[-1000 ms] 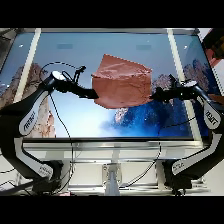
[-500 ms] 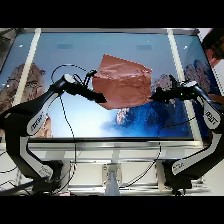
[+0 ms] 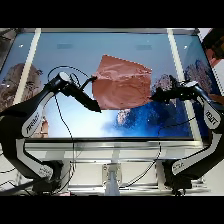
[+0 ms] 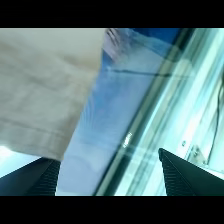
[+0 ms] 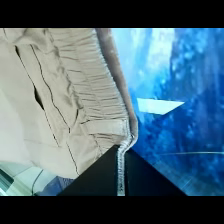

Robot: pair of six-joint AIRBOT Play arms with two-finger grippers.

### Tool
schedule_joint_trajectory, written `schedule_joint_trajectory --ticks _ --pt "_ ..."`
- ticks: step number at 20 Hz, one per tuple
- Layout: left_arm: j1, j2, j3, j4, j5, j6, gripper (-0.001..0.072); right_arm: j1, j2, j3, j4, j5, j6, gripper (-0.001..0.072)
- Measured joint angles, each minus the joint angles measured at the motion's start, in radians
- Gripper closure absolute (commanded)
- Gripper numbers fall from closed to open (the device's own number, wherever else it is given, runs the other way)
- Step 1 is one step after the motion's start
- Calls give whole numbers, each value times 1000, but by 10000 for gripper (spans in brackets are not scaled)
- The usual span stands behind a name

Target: Fold the clothes and pants, and hang the long-sleeved shirts on hangers.

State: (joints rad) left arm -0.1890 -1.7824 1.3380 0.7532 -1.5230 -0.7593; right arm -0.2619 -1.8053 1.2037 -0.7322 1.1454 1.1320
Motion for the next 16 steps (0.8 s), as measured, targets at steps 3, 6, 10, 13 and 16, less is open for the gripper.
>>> schedule_joint_trajectory --ticks 3,6,10,13,16 --pt "30 5 0 -1 -9 1 20 0 0 0 0 6 0 688" --pt "53 6 0 2 6 3 20 0 0 0 0 11 0 689" --pt "77 7 0 82 35 -42 30 0 0 0 0 14 0 689" --pt "90 7 -10 135 122 -165 30 0 0 0 0 15 0 688" --pt "87 8 -48 113 191 -246 30 0 0 0 -1 15 0 689"
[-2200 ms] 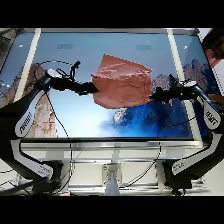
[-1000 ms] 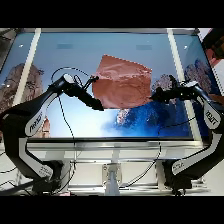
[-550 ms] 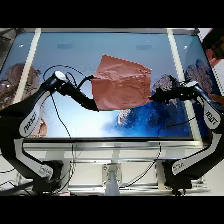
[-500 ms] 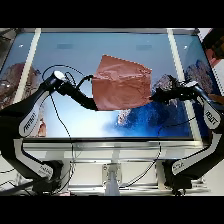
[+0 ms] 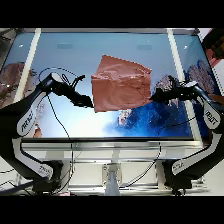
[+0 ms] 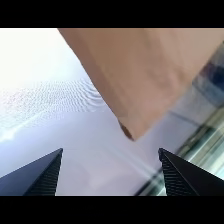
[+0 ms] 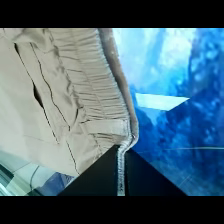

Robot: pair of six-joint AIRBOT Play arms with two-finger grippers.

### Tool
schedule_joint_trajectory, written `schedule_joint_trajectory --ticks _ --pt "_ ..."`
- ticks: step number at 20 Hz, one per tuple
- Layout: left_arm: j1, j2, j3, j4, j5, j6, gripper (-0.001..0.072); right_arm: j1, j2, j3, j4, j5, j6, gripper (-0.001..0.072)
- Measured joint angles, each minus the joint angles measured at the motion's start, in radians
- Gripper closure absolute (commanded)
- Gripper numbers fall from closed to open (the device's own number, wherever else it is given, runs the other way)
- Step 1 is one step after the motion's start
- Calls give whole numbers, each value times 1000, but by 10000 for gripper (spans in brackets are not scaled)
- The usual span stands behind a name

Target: Fold the clothes and pants, and hang the long-sleeved shirts on hangers.

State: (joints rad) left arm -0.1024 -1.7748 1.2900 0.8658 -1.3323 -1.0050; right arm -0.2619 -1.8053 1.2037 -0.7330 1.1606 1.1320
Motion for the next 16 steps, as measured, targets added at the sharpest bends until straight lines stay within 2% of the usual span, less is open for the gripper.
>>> schedule_joint_trajectory --ticks 5,7,12,14,16 --pt "-34 3 -109 -113 113 -63 41 0 0 0 -2 -1 0 688" --pt "-51 3 -140 -151 167 -77 118 0 0 0 -2 -1 0 688" --pt "-98 1 -170 -230 281 -93 144 0 0 0 -1 2 0 688" --pt "-108 1 -174 -244 312 -96 225 0 0 0 -1 14 0 688" --pt "-113 2 -176 -243 327 -96 253 0 1 0 -1 34 -9 689"
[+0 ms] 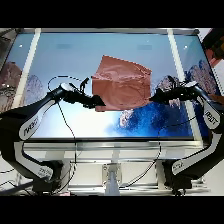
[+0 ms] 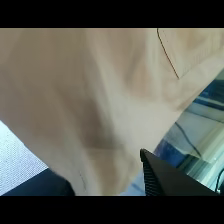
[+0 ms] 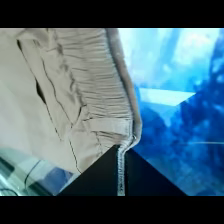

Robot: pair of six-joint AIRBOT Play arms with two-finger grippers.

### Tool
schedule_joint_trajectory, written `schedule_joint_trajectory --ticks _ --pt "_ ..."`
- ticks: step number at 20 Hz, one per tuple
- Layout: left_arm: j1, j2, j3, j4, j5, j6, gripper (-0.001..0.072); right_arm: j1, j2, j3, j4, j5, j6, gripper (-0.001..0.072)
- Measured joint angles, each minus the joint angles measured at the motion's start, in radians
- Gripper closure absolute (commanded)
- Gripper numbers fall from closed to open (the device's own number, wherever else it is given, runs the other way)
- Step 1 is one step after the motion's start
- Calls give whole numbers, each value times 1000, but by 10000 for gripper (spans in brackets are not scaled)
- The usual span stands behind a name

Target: Fold the clothes and pants, and hang the long-sleeved shirts on hangers.

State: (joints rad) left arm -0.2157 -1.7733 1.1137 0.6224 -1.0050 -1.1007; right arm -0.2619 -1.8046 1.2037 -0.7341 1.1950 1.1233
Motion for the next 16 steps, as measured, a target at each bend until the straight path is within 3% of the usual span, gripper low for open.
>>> schedule_joint_trajectory --ticks 3,5,9,16 --pt "2 1 0 0 3 0 258 0 2 0 0 53 -31 688" --pt "13 7 -1 18 1 1 536 0 9 0 0 86 -53 688" --pt "55 43 -3 79 -42 16 693 0 43 0 2 124 -86 688" --pt "109 203 -1 56 -99 53 694 0 179 0 2 152 -112 689"
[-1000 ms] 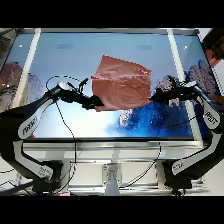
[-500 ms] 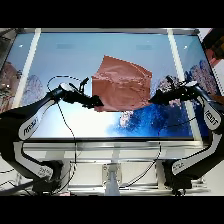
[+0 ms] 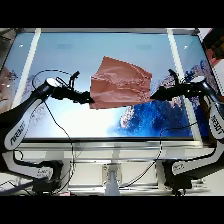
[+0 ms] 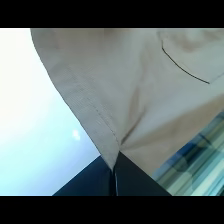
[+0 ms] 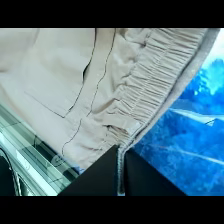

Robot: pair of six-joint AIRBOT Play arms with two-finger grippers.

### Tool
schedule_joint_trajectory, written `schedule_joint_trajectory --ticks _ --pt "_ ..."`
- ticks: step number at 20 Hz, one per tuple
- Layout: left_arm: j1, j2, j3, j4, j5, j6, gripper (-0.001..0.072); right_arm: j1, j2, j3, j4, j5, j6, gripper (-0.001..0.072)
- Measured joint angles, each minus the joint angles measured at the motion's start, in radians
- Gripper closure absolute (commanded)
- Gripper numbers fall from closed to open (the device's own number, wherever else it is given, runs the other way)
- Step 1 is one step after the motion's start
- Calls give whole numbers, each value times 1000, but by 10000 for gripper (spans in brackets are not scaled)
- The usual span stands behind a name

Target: Fold the clothes and pants, and hang the long-sleeved shirts on hangers.

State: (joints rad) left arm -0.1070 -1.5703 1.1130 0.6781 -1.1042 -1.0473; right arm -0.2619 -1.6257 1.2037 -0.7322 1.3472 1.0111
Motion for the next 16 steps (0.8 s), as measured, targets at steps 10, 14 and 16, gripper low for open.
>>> schedule_joint_trajectory --ticks 10,14,16 --pt "8 495 0 -7 -14 6 694 0 474 0 163 69 -5 689" --pt "8 774 0 -11 60 7 694 0 722 1 233 75 50 689" --pt "8 910 0 -13 125 7 694 0 837 1 249 74 89 689"
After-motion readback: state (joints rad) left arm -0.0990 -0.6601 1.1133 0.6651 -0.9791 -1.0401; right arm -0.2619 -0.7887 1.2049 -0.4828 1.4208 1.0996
